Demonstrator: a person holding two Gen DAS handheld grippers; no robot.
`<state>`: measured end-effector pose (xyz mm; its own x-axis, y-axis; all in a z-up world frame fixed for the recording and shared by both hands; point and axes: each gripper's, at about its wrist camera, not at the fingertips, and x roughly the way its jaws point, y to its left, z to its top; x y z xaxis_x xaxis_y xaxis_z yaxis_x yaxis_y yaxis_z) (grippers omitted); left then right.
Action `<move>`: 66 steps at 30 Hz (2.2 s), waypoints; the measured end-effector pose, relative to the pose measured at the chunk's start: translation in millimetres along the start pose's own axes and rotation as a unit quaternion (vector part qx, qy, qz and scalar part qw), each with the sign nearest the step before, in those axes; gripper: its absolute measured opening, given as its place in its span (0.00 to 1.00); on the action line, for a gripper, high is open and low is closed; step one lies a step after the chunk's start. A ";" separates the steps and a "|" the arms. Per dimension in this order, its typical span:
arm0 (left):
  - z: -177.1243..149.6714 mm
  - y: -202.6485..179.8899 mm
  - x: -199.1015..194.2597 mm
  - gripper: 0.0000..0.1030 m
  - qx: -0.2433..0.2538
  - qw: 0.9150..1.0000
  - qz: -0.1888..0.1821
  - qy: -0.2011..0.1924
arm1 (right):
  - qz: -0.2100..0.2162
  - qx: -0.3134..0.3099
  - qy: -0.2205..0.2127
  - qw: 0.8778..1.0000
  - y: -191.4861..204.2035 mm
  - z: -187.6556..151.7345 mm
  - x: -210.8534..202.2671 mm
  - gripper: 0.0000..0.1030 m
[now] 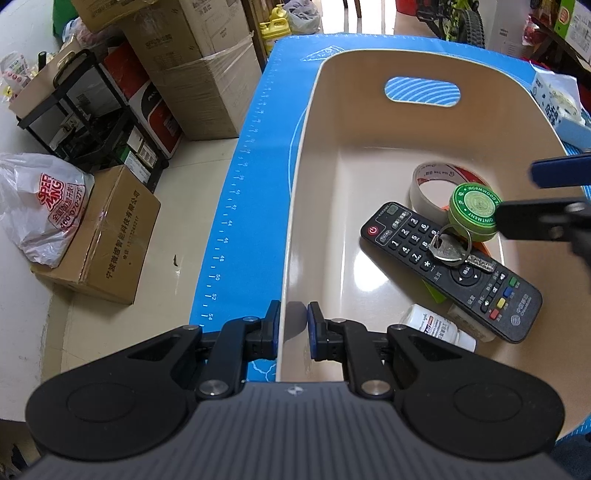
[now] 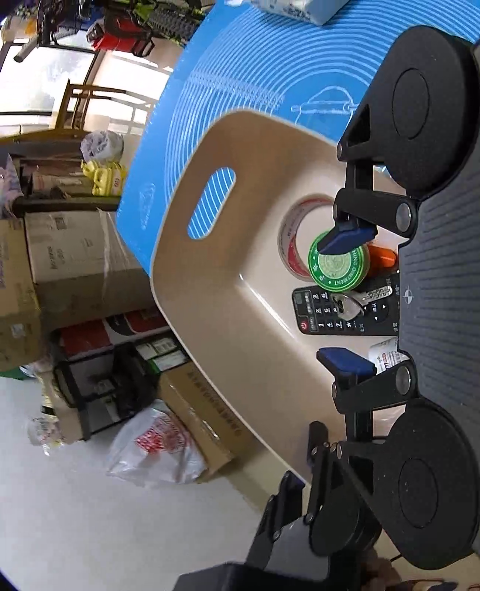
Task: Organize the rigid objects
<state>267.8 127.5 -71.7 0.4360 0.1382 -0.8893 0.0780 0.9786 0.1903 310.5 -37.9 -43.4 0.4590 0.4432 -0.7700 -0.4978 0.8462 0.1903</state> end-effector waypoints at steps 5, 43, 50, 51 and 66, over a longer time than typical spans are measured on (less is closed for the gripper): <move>-0.4 -0.9 -19.3 0.49 -0.007 1.000 -0.006 -0.030 | -0.012 0.031 -0.027 0.999 -5.3 -1.8 -24.9 0.74; -135.2 -77.9 -228.0 0.70 -0.001 0.979 -0.067 -0.194 | -0.177 0.142 -0.139 0.964 48.9 -178.6 -266.9 0.86; -159.1 -94.9 -236.7 0.70 0.012 0.979 -0.066 -0.194 | -0.186 0.146 -0.142 0.961 53.1 -212.4 -288.1 0.86; -161.9 -97.0 -237.6 0.70 0.014 0.979 -0.065 -0.193 | -0.187 0.145 -0.142 0.961 54.1 -213.9 -289.4 0.86; -186.2 -103.1 -236.7 0.70 0.016 0.980 -0.079 -0.180 | -0.187 0.144 -0.134 0.963 62.7 -242.7 -297.8 0.86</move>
<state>-10.4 22.2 41.6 0.7033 -0.0834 -0.7060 0.1955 0.9775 0.0793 -36.0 -188.7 50.0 0.7587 0.1203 -0.6403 -0.0548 0.9911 0.1212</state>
